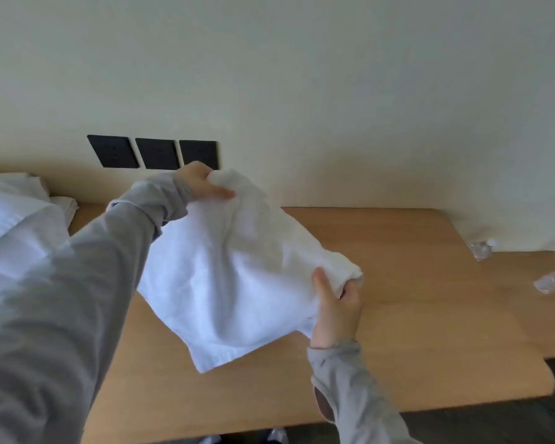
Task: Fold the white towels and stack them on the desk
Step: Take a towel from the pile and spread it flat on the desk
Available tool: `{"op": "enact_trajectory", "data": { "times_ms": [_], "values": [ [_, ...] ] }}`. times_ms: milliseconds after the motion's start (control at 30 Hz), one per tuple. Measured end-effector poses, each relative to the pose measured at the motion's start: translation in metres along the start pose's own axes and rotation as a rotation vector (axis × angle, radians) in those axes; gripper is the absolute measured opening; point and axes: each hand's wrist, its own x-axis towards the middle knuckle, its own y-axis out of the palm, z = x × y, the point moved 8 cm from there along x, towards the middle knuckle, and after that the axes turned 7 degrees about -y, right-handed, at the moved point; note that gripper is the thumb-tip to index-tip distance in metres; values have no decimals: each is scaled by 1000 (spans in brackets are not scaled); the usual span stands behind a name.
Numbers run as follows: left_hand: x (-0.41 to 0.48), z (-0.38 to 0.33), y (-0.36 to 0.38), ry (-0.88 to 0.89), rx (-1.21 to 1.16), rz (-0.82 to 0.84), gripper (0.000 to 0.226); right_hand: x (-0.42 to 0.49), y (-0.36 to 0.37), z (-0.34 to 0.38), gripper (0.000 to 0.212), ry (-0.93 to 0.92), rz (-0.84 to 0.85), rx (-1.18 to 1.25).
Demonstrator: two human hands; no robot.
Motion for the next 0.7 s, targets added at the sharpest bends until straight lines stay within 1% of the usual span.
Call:
{"op": "enact_trajectory", "data": {
  "times_ms": [33, 100, 133, 167, 233, 333, 467, 500, 567, 634, 700],
  "values": [
    [8, 10, 16, -29, 50, -33, 26, 1, 2, -24, 23, 102, 15, -15],
    [15, 40, 52, -134, 197, -60, 51, -3, 3, -76, 24, 393, 11, 35],
    [13, 58, 69, -194, 237, -63, 63, -7, -1, -98, 28, 534, -19, 65],
    [9, 75, 85, -242, 242, -67, 70, -7, -7, -114, 32, 619, -57, 76],
    [-2, 105, 111, -285, 183, -103, 73, 2, -20, -133, 36, 658, -93, 55],
    [-31, 147, 138, -363, 27, -219, 72, 13, -30, -152, 31, 719, -20, 22],
    [-81, 214, 161, -669, -155, -383, 74, 19, -38, -161, 22, 792, 144, 27],
    [-91, 229, 167, -747, -210, -397, 74, 23, -43, -160, 27, 805, 158, 38],
    [-103, 253, 178, -878, -310, -383, 73, 38, -55, -156, 44, 822, 148, 61],
    [-105, 269, 185, -961, -382, -363, 65, 55, -67, -149, 54, 830, 110, 72],
    [-102, 279, 187, -1014, -477, -359, 52, 70, -74, -144, 58, 846, 88, 71]
  ]
}}
